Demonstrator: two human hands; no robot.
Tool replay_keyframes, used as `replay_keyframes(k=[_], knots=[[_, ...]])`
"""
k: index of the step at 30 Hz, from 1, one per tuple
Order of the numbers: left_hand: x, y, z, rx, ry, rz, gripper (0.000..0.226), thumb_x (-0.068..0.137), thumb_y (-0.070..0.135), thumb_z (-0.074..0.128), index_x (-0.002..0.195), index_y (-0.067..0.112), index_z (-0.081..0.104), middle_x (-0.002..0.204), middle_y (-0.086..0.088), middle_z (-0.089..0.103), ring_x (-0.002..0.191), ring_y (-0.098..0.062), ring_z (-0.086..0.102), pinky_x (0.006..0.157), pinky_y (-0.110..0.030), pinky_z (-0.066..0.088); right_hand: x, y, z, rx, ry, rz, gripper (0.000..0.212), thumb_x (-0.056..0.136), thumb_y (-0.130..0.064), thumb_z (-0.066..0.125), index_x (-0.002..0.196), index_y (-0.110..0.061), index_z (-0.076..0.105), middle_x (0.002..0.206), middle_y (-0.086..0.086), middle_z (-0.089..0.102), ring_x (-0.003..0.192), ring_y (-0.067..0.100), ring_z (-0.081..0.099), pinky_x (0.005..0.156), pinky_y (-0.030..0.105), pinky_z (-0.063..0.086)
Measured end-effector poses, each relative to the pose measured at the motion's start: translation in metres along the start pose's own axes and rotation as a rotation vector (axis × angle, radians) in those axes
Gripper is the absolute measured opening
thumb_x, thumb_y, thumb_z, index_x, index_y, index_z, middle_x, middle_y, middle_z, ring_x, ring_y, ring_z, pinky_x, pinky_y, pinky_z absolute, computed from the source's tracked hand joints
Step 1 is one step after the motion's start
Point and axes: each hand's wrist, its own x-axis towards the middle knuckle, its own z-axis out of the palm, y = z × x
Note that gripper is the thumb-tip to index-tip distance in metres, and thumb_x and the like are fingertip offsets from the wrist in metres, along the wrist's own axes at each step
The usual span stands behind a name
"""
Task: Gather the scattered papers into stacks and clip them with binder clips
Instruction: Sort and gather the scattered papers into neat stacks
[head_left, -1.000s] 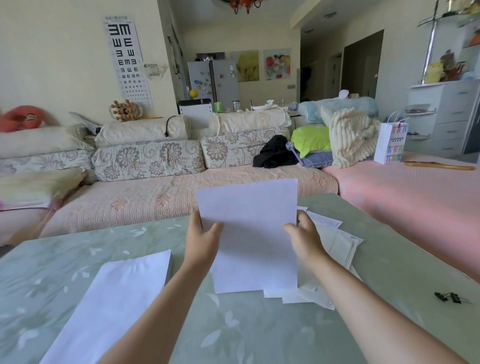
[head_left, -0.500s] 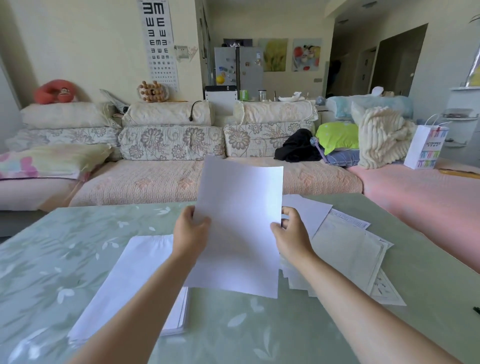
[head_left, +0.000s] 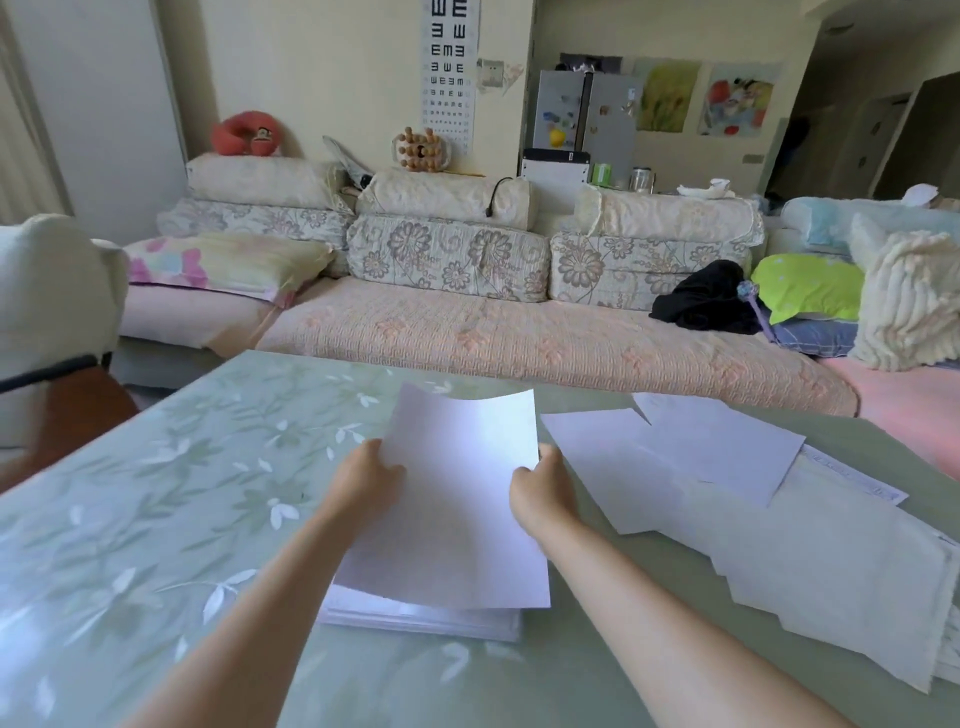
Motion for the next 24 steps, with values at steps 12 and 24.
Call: replay_keyframes(k=[12, 24], knots=[[0.007, -0.038, 0.009, 0.397, -0.035, -0.037, 0.046, 0.092, 0.025, 0.051, 0.134, 0.008, 0.040, 0.133, -0.016, 0.047, 0.127, -0.035, 0.040, 0.096, -0.036, 0.037, -0.003, 0.020, 0.042, -0.427, -0.045, 0.112, 0.035, 0.093, -0.025, 0.044, 0.120, -0.007, 0.057, 0.131, 0.012, 0.041, 0.114, 0.034, 0.054, 0.087, 0.037, 0.053], [-0.012, 0.035, 0.056, 0.305, -0.015, 0.301, 0.051, 0.095, 0.050, 0.047, 0.140, 0.027, 0.045, 0.147, 0.003, 0.042, 0.137, -0.022, 0.029, 0.107, -0.042, 0.035, 0.029, 0.056, -0.078, -0.514, -0.039, -0.182, 0.041, 0.095, -0.041, 0.040, 0.131, -0.026, 0.054, 0.132, -0.002, 0.049, 0.104, 0.021, 0.058, 0.083, 0.032, 0.046]])
